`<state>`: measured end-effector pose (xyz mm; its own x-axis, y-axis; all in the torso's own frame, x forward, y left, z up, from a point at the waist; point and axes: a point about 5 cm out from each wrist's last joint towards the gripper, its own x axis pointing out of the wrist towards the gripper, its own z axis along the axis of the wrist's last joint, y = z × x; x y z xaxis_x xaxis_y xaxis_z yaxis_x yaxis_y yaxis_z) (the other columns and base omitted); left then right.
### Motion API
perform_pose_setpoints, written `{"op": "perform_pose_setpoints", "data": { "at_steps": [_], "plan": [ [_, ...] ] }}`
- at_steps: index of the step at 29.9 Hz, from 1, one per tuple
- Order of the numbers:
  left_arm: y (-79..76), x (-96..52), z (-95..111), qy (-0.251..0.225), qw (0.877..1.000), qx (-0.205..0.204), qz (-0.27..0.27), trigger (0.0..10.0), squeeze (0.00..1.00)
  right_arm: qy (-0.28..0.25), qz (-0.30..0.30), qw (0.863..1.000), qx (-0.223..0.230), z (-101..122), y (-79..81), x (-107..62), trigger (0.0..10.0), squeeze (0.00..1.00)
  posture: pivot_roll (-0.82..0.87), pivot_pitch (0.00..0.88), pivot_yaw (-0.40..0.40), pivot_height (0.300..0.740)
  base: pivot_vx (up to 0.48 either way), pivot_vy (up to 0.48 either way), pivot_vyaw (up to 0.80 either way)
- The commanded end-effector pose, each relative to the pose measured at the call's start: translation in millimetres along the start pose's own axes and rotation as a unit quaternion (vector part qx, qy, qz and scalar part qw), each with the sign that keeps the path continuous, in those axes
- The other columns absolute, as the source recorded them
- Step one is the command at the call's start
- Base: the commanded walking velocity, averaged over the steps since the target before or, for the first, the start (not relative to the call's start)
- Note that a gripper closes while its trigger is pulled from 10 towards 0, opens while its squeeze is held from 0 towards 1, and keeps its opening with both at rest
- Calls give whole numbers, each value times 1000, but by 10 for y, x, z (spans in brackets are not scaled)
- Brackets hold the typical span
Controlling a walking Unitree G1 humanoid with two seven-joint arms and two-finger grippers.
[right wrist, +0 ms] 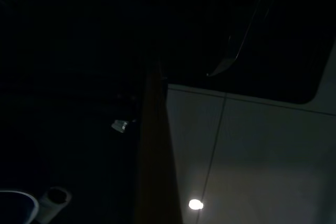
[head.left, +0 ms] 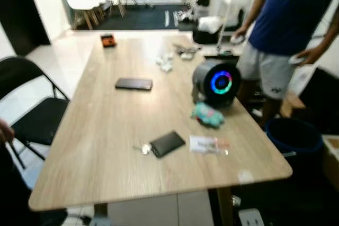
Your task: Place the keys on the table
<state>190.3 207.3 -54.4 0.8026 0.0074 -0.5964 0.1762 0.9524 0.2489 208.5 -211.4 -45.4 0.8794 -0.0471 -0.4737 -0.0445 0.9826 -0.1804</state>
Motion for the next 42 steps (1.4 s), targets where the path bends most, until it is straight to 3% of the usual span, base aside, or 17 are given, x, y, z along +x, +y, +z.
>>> {"op": "perform_pose_setpoints", "data": {
  "at_steps": [1,8,10,13,16,18,24,25,26,27,28,29,30,32,35,36,42],
  "plan": [
    [13,-30,-75,14,1000,-2,4,10000,0,16,0,1000,-1,-95,-5,-54,10000,0,77,113,43,740,0,0,0],
    [237,-57,-118,27,997,-22,69,10000,0,19,-1,1000,0,-115,-8,-66,10000,0,79,115,46,740,0,0,0],
    [425,-105,-187,47,990,-33,131,10000,0,19,-2,1000,0,-125,-8,-73,10000,0,80,119,50,740,0,0,0],
    [785,-226,-272,67,964,-76,248,10000,0,20,-3,1000,1,-136,-6,-82,10000,0,82,121,52,740,0,0,0],
    [973,-321,-312,78,940,-89,319,10000,0,20,-2,1000,2,-140,1,-86,10000,0,89,122,52,740,0,0,0],
    [1013,-340,-320,83,936,-84,332,10000,0,20,-2,1000,2,-140,4,-86,10000,0,89,122,52,740,0,0,0],
    [1283,-476,-420,127,895,-88,419,10000,0,17,1,1000,3,-117,31,-69,10000,0,91,121,52,740,0,0,0],
    [1283,-476,-420,127,895,-88,419,10000,0,17,1,1000,3,-117,31,-69,10000,0,91,121,52,740,0,0,0],
    [1368,-522,-416,126,877,-102,452,10000,0,17,1,1000,3,-114,29,-67,10000,0,90,122,52,740,0,0,0],
    [1368,-522,-416,126,877,-102,452,10000,0,17,1,1000,3,-114,29,-67,10000,0,90,122,52,740,0,0,0],
    [1426,-557,-411,125,863,-112,476,10000,0,17,0,1000,3,-113,28,-66,10000,0,90,122,52,740,0,0,0],
    [1596,-621,-324,97,837,-147,518,10000,0,17,-1,1000,3,-117,17,-70,10000,0,86,122,52,740,0,0,0],
    [1675,-640,-265,77,830,-164,528,10000,0,17,-1,1000,2,-120,10,-73,10000,0,87,120,50,740,0,0,0],
    [1749,-651,-201,57,826,-182,530,10000,0,18,-2,1000,2,-123,3,-75,10000,0,87,120,51,740,0,0,0],
    [1880,-613,56,-21,853,-207,478,10000,0,18,-3,1000,0,-123,-9,-75,10000,0,87,119,50,740,0,0,0],
    [1880,-613,56,-21,853,-207,478,10000,0,18,-3,1000,0,-123,-9,-75,10000,0,87,119,50,740,0,0,0],
    [1922,-593,558,-132,892,-180,393,10000,0,16,-1,1000,-1,-96,-11,-54,10000,0,96,114,44,740,0,0,0]
  ]
}}
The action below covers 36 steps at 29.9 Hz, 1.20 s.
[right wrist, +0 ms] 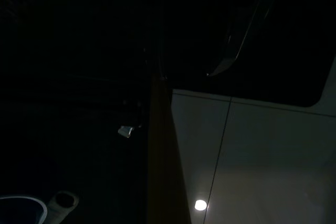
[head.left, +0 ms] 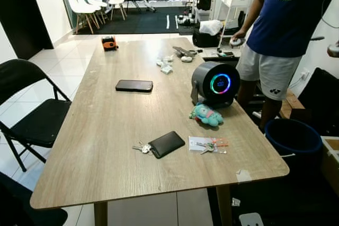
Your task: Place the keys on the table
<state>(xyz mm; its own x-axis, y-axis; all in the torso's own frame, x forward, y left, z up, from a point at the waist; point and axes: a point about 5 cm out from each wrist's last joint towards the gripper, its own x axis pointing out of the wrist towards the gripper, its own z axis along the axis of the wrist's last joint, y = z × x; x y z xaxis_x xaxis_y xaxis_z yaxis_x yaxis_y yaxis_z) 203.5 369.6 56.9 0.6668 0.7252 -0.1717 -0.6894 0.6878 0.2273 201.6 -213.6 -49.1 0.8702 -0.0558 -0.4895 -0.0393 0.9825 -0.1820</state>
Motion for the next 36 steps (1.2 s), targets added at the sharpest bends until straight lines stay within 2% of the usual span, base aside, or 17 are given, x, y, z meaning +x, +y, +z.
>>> {"op": "perform_pose_setpoints", "data": {
  "at_steps": [1,3,7,8,9,10,12,13,14,17,21,23,28,32,33,35,36],
  "plan": [
    [-19,32,235,-39,998,-11,-45,10000,0,6,2,1000,-2,-23,4,-8,10000,0,96,114,44,740,0,0,0],
    [-201,16,510,-72,986,-57,-139,10000,0,5,4,1000,-3,-13,5,1,10000,0,98,113,42,740,0,0,0],
    [-247,5,577,-79,981,-69,-164,10000,0,5,5,1000,-3,-12,5,1,10000,0,98,113,42,740,0,0,0],
    [-432,-101,776,-98,959,-94,-250,10000,0,6,5,1000,-4,-10,4,5,10000,0,100,110,39,740,0,0,0],
    [-509,-164,849,-103,947,-103,-288,10000,0,6,5,1000,-5,-9,3,6,10000,0,100,110,39,740,0,0,0],
    [-509,-164,849,-103,947,-103,-288,10000,0,6,5,1000,-5,-9,3,6,10000,0,100,110,39,740,0,0,0],
    [-751,-371,1003,-117,910,-104,-384,10000,0,6,5,1000,-5,-1,2,13,10000,0,95,110,44,740,0,0,0],
    [-751,-371,1003,-117,910,-104,-384,10000,0,6,5,1000,-5,-1,2,13,10000,0,95,110,44,740,0,0,0],
    [-919,-554,1068,-123,879,-99,-449,10000,0,5,4,1000,-4,4,1,14,10000,0,94,110,44,740,0,0,0],
    [-945,-591,1077,-123,873,-98,-461,10000,0,5,4,1000,-4,4,1,14,10000,0,94,110,44,740,0,0,0],
    [-1292,-1034,1194,-124,808,-99,-567,10000,0,8,1,1000,-3,-27,-6,-6,10000,0,88,113,47,740,0,0,0],
    [-1372,-1129,1202,-121,798,-94,-583,10000,0,8,1,1000,-3,-28,-6,-7,10000,0,88,114,46,740,0,0,0],
    [-1636,-1358,1186,-138,792,-46,-593,10000,0,8,2,1000,-3,-21,1,-1,10000,0,87,112,44,740,0,0,0],
    [-1779,-1516,1217,-149,782,-40,-604,10000,0,7,3,1000,-3,-13,8,4,10000,0,86,113,43,740,0,0,0],
    [-1840,-1569,1244,-150,783,-46,-601,10000,843,7,3,1000,-3,-13,11,4,10000,0,86,113,43,740,0,0,0],
    [-1840,-1569,1244,-150,783,-46,-601,10000,843,7,3,1000,-3,-13,11,4,10000,0,86,113,43,740,0,0,0],
    [-1895,-1605,1264,-149,785,-57,-599,10000,1000,7,4,1000,-4,-13,15,5,10000,0,92,113,41,740,0,0,0]
  ]
}}
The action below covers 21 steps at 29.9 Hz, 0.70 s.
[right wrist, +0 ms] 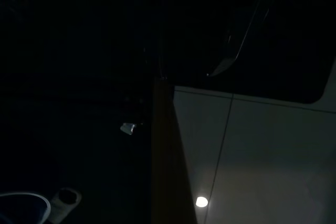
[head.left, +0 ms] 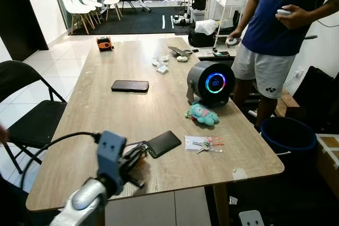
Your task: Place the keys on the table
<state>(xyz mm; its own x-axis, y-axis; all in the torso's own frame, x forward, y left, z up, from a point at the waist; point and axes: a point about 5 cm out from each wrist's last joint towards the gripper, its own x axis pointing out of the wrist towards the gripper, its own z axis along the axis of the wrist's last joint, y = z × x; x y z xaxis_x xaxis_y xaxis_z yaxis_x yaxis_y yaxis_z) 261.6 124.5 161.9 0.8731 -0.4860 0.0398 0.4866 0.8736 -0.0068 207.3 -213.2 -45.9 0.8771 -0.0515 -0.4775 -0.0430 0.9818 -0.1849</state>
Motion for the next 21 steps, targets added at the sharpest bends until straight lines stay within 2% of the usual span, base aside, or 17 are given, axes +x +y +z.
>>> {"op": "perform_pose_setpoints", "data": {
  "at_steps": [1,2,4,5,6,7,13,14,15,16,17,18,20,21],
  "plan": [
    [-78,82,37,-10,1000,-17,20,10000,1000,14,4,1000,-2,-67,23,-29,10000,0,90,113,41,740,0,0,0],
    [-78,82,37,-10,1000,-17,20,10000,1000,14,4,1000,-2,-67,23,-29,10000,0,90,113,41,740,0,0,0],
    [-104,118,109,-31,998,-49,37,10000,1000,14,4,1000,-1,-65,30,-28,10000,0,87,115,44,740,0,0,0],
    [-88,105,144,-40,996,-73,38,10000,184,14,4,1000,-1,-65,32,-28,10000,0,87,115,44,740,0,0,0],
    [-77,93,163,-46,994,-88,36,10000,184,14,4,1000,-1,-65,32,-28,10000,0,87,115,44,740,0,0,0],
    [-51,67,173,-49,993,-99,33,10000,0,14,4,1000,-1,-71,33,-32,10000,0,91,116,46,740,0,0,0],
    [103,-68,123,-35,992,-111,38,10000,0,16,4,1000,0,-90,43,-46,10000,0,96,118,50,740,0,0,0],
    [275,-159,-4,-10,992,-89,85,10000,0,16,4,1000,1,-93,51,-48,10000,0,97,120,52,740,0,0,0],
    [275,-159,-4,-10,992,-89,85,10000,0,16,4,1000,1,-93,51,-48,10000,0,97,120,52,740,0,0,0],
    [409,-240,-98,7,990,-74,122,10000,0,16,5,1000,1,-94,56,-48,10000,0,97,121,53,740,0,0,0],
    [409,-240,-98,7,990,-74,122,10000,0,16,5,1000,1,-94,56,-48,10000,0,97,121,53,740,0,0,0],
    [502,-311,-161,19,987,-69,146,10000,0,16,5,1000,2,-95,58,-48,10000,0,97,122,53,740,0,0,0],
    [576,-490,-201,40,989,-81,118,10000,0,17,4,1000,2,-105,56,-57,10000,0,102,124,49,740,0,0,0],
    [602,-651,-241,74,992,-73,76,10000,0,19,5,1000,1,-118,50,-67,10000,0,104,126,48,740,0,0,0]
  ]
}}
